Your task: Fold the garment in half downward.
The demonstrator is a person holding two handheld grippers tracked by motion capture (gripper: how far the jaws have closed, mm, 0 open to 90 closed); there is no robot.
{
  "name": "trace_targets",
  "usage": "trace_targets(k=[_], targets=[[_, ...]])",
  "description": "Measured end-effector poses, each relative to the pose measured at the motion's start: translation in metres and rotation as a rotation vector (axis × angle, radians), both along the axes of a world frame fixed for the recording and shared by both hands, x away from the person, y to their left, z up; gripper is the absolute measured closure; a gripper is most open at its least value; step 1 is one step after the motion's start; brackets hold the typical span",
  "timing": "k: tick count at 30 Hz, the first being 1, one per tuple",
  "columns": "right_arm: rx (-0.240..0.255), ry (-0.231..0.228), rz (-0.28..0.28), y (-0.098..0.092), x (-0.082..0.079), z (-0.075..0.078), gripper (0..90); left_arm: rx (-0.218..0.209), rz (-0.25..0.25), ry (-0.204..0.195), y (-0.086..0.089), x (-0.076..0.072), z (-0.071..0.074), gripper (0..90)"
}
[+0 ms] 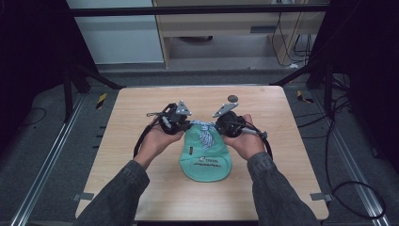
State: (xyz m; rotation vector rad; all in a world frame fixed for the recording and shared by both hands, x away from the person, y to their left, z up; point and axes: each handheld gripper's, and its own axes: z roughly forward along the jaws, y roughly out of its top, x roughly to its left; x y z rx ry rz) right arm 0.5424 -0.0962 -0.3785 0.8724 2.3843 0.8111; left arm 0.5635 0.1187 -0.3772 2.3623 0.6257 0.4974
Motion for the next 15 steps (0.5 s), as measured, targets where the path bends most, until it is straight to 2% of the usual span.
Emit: trace_targets(k=[15], targets=[[0.017,0.005,0.016,-0.003,-0.017,-0.013,81.6,-0.003,-0.027,0.011,-0.002,-0.011,-0.012,84.8]])
